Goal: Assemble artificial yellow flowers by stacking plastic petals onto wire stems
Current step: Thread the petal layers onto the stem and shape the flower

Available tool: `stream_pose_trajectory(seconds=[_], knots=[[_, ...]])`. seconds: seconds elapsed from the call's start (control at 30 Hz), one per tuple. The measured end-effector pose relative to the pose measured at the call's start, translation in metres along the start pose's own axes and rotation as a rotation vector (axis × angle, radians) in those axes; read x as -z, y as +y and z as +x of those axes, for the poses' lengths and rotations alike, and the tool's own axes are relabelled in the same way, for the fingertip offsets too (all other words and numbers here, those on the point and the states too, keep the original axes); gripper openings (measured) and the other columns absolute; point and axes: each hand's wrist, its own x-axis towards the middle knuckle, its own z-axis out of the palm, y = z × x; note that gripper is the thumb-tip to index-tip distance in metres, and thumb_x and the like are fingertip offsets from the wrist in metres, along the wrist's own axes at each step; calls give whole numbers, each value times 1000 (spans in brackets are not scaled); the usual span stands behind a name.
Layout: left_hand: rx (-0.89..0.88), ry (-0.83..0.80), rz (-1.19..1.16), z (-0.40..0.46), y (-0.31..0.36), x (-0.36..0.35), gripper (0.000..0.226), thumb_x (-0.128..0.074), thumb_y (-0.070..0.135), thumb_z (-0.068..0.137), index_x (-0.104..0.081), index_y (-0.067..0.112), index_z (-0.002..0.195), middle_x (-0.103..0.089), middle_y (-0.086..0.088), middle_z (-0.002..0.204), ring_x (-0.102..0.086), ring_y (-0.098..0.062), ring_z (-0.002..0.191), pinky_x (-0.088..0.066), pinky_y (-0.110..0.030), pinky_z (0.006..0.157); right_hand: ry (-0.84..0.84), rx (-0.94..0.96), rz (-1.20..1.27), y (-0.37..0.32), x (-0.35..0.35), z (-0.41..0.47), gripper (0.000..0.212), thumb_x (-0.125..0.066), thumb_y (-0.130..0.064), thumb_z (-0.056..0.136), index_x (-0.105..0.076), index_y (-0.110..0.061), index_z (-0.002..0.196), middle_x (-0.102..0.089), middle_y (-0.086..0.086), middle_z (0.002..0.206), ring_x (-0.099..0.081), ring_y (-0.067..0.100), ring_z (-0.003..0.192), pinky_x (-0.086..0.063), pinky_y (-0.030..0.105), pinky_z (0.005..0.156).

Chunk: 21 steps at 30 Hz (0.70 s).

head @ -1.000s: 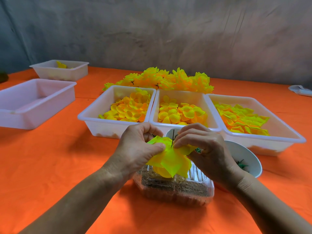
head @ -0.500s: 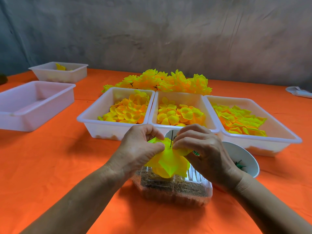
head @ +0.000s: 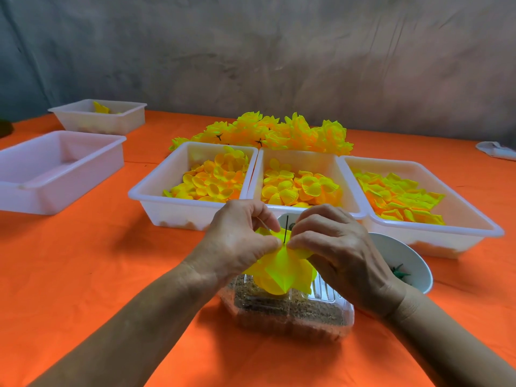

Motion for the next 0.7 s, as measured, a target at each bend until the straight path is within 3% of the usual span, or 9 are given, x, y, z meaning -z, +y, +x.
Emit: stream_pose_trajectory(seconds=[0.17, 0.3, 0.43, 0.5, 0.57, 0.7], knots=[[-21, 6, 10, 0, -1, -2, 22, -75, 3, 70, -63, 21, 68, -67, -21, 83, -52, -16, 69, -44, -29, 61, 0, -38, 38, 2, 0, 0, 21, -56, -18, 89, -71, -7, 80, -67, 4, 85, -60, 29, 86, -48, 43, 67], [37, -20, -74, -2, -5, 2, 20, -78, 6, 71, -64, 21, 70, -69, -3, 77, -55, -8, 68, -38, -9, 45, 3, -73, 86, 0, 0, -1, 18, -60, -19, 87, -73, -7, 82, -67, 4, 85, -59, 28, 85, -48, 42, 69], [15, -17, -45, 0, -2, 2, 23, -77, 2, 70, -64, 21, 70, -71, -9, 86, -56, -12, 69, -36, -9, 41, -5, -49, 84, 0, 2, 2, 28, -53, -23, 91, -72, -7, 79, -67, 4, 84, -60, 29, 86, -47, 44, 68], [-23, -13, -6, 1, 0, 1, 26, -76, 1, 70, -63, 23, 70, -71, -10, 87, -60, -21, 71, -45, -19, 48, -8, -4, 33, -1, 4, 4, 35, -46, -25, 95, -72, -7, 79, -68, 4, 84, -61, 29, 86, -47, 44, 68], [-51, -2, 31, 3, 2, -1, 28, -75, -2, 69, -62, 23, 68, -71, -10, 85, -64, -31, 81, -54, -36, 66, -15, 45, -47, -2, 4, 7, 39, -42, -25, 97, -72, -8, 78, -68, 4, 85, -63, 29, 87, -48, 42, 70], [-89, 40, 132, -1, 0, -6, 28, -71, -2, 66, -61, 25, 67, -68, -6, 78, -62, -26, 77, -54, -39, 71, -24, 75, -118, -4, -1, 2, 39, -41, -23, 98, -71, -10, 77, -67, 2, 85, -63, 26, 87, -46, 34, 74]])
